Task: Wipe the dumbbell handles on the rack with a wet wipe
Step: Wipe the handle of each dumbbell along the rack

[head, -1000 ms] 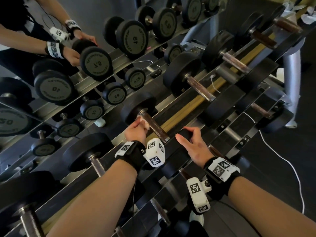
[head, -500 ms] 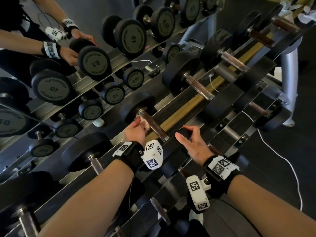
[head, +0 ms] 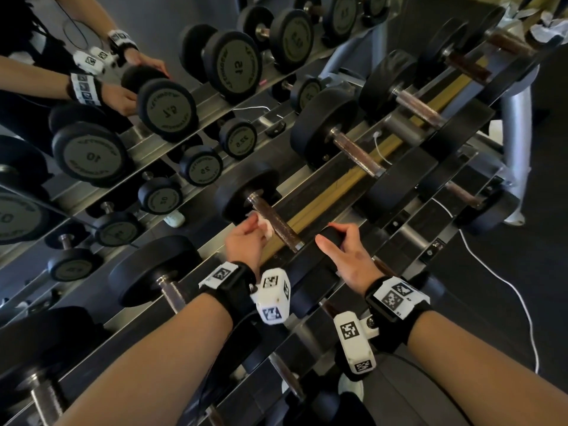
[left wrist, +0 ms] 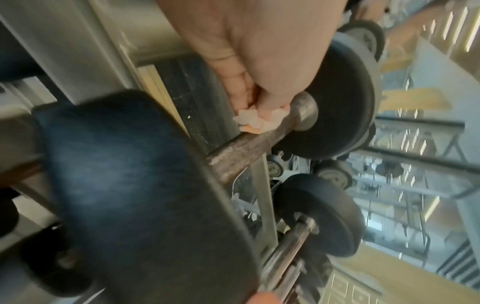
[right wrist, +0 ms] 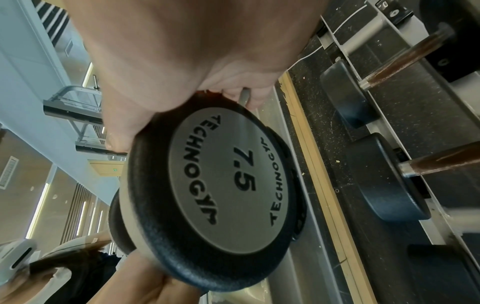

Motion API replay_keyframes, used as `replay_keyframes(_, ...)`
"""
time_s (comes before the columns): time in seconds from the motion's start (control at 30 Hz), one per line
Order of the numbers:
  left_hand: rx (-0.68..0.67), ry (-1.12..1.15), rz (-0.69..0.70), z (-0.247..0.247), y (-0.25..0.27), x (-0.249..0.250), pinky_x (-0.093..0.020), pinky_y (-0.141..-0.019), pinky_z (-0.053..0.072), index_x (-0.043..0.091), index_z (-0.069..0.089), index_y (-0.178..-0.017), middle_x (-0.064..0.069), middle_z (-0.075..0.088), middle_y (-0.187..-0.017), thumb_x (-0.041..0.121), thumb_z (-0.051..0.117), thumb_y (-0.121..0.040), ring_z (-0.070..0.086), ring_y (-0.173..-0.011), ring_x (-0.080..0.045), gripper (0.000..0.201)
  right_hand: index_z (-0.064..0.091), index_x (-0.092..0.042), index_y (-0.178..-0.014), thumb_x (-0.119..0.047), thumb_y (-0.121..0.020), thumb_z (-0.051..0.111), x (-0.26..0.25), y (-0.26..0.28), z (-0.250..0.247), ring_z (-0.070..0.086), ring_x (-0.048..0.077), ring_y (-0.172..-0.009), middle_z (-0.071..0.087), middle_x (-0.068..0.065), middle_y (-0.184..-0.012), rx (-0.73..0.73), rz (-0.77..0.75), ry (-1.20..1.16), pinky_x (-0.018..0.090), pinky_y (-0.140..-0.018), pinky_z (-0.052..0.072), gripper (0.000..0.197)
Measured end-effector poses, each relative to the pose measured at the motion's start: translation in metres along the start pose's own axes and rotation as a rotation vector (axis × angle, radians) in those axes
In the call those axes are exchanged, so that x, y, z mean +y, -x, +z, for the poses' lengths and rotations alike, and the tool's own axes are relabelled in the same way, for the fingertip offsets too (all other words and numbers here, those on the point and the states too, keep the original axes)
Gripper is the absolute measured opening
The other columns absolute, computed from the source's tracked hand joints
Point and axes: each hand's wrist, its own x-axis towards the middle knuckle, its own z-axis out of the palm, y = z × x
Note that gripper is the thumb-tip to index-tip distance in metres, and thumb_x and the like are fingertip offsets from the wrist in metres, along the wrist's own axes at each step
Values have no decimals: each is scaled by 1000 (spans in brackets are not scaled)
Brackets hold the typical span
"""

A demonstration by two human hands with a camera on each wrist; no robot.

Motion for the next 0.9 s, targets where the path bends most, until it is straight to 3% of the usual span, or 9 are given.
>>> replay_keyframes(0.1,0,-25,-19,6,2,-5,-40,-98,52,3,60,-129,-13,67,-121,-2,55,-96,65,-110,-25,34,40,-48,-111,-60,-73,75,-1,1,1,68,18,-101,62,3,-114,0,-2,9,48,-94,56,53)
replay_keyframes(0.23,-65,-100,-80,3,12,-13,-36,-92,55,3,62,-128,-14,71,-112,-2,56,-95,68,-97,-22,34,37,-35,-122,-49,-85,69,-2,2,2,66,17,-102,60,2,-114,21,-16,43,43,-95,55,50)
replay_keyframes(0.4,-106,-104,-54,-11,13,-6,-22,-69,58,12,65,-120,-5,73,-100,-1,62,-91,73,-81,-11,32,39,-41,-115,-51,-85,69,-1,3,2,64,17,-105,59,3,-117,20,-28,46,38,-93,55,44)
replay_keyframes(0.5,-27,-267,143,-18,-4,6,-32,-88,56,29,69,-113,6,73,-104,9,66,-90,70,-97,-11,31,40,-46,-110,-57,-81,69,1,2,2,65,14,-103,59,-1,-115,23,-47,57,35,-91,55,44)
replay_keyframes(0.57,35,-394,220,-15,-13,15,-36,-95,53,27,70,-117,7,73,-103,12,66,-90,68,-100,-12,31,40,-45,-110,-60,-79,70,1,2,2,64,10,-101,59,-2,-114,32,-56,63,30,-87,53,46)
replay_keyframes(0.67,46,-542,236,-3,-10,15,-21,-86,49,26,68,-123,7,72,-108,18,67,-90,63,-88,-3,34,39,-40,-116,-61,-77,68,2,1,4,65,9,-99,59,-2,-114,40,-58,50,30,-86,54,52)
replay_keyframes(0.8,-90,-601,185,-4,13,-5,-32,-97,51,26,65,-125,8,71,-112,19,67,-90,64,-98,-8,35,40,-44,-113,-60,-80,68,4,1,5,65,9,-98,59,-2,-113,55,-63,54,31,-87,54,46)
replay_keyframes(0.9,-238,-642,225,-9,28,-13,-32,-101,49,26,74,-108,7,74,-100,13,65,-92,67,-100,-11,23,41,-47,-109,-61,-76,71,4,1,6,66,12,-99,61,2,-113,61,-57,36,36,-90,54,47)
